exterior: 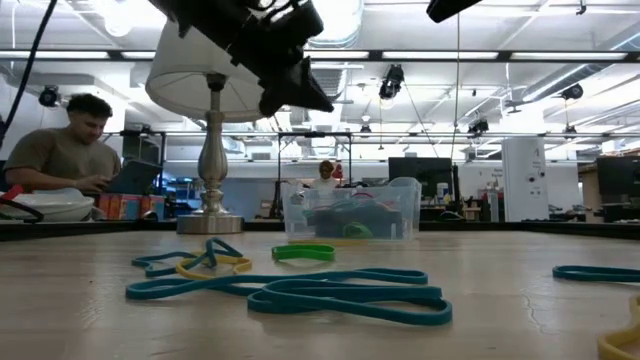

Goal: Pick and place rubber bands into bin
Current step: Put the yellow rubber bands into the bin

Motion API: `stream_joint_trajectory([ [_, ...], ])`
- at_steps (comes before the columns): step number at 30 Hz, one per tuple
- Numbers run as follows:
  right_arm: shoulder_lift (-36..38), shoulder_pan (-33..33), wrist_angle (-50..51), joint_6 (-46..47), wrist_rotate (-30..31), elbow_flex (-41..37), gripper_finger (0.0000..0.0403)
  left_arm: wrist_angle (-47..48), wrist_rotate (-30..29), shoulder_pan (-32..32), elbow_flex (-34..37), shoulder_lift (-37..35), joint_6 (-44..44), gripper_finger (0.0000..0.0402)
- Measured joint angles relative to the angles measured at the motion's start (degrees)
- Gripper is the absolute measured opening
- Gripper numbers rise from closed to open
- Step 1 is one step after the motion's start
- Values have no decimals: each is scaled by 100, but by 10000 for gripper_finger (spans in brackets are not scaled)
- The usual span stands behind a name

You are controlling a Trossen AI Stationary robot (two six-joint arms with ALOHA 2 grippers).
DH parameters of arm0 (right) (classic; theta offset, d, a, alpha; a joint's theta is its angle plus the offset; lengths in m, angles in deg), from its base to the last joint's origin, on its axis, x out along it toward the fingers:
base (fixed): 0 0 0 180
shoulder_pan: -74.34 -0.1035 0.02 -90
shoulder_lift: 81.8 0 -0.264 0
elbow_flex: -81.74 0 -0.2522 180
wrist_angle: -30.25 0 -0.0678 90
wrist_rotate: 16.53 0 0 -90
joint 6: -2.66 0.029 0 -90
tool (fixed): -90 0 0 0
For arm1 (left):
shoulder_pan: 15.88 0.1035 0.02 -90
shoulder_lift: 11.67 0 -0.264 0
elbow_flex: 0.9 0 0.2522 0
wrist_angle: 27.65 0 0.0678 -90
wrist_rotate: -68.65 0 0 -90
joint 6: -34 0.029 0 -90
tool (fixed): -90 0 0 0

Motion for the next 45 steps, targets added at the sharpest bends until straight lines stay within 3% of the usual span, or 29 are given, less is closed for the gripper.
stream_joint_trajectory([
  [4,0,0,-2,0,0,0,59,1021,427,-130,-21,-2,-423,0],
  [8,0,0,-7,15,-1,0,59,1952,1617,-203,68,4,-935,0],
  [11,0,2,-24,41,0,0,59,2056,2416,-210,195,54,-1153,0],
  [14,0,4,-37,104,-1,0,59,2019,2733,-203,209,212,-1238,0],
  [25,0,4,-35,190,-2,-35,59,1590,2972,-181,25,1091,-978,3],
  [37,0,4,-37,192,-2,-57,59,1300,2930,-143,-32,1235,-993,93],
  [45,0,4,-44,190,-4,-59,59,1151,2918,3,-1,1235,-1054,107],
])
